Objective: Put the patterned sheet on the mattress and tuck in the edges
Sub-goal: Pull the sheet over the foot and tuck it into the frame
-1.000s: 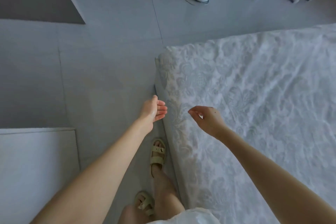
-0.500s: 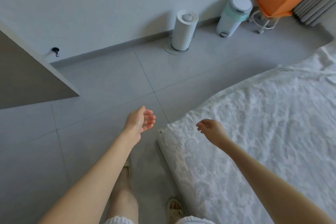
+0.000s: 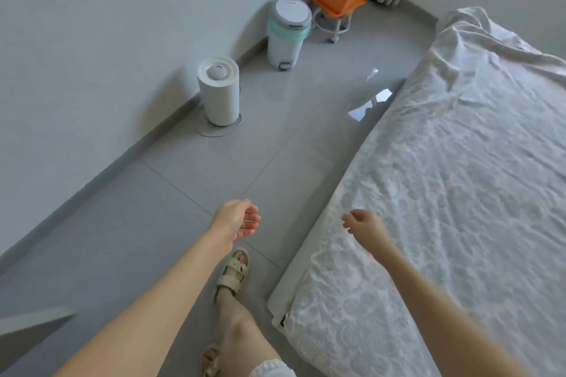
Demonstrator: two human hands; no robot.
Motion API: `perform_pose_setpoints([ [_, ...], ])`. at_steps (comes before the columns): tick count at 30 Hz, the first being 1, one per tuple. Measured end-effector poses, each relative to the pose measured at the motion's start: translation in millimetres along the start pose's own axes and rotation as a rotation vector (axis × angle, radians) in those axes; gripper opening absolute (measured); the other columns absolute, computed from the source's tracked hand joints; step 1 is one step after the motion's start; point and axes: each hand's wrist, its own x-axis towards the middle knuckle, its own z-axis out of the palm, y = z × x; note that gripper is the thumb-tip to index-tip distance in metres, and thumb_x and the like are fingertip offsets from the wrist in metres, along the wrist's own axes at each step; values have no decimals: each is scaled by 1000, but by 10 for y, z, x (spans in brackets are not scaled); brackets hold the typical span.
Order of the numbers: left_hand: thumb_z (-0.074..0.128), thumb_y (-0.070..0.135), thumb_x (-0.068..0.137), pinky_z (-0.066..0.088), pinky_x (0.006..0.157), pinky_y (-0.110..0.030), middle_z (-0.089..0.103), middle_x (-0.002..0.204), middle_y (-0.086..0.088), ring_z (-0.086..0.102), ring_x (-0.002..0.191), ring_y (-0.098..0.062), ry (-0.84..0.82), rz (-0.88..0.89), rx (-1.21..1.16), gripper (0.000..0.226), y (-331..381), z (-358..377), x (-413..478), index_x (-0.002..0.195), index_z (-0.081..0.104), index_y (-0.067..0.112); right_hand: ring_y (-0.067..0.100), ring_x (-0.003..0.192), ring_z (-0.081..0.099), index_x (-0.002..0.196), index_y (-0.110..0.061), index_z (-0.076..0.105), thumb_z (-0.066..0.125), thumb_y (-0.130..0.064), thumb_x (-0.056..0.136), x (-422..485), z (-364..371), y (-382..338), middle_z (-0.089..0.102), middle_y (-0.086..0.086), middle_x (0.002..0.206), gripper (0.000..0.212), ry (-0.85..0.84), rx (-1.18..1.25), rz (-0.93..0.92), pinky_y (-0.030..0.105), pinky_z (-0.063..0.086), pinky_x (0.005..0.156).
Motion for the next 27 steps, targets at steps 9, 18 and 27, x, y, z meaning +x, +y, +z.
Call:
perform_pose_setpoints([
  [9,48,7,93,42,59,-25,56,69,-7,50,60,-17,-174,-4,222,20,1360,637,1242,74,53,10,14,49,35,67,-12,46,47,-23,95,1166,-380,-134,42,0,55,30,205,96,321,27,27,51],
  [18,46,10,96,43,61,-26,52,75,-5,49,64,-16,-280,-152,288,12,1675,1866,2826,85,51,11,29,112,57,144,-12,31,47,-42,95,2555,-778,121,49,11,138,60,279,-74,541,36,46,79],
  [27,48,18,96,45,71,-29,59,92,-4,55,91,-23,-320,-213,382,25,1570,3160,4389,121,49,15,40,143,6,150,-32,-9,36,-75,81,4300,-1404,822,-2,12,159,93,313,-344,755,52,38,102],
])
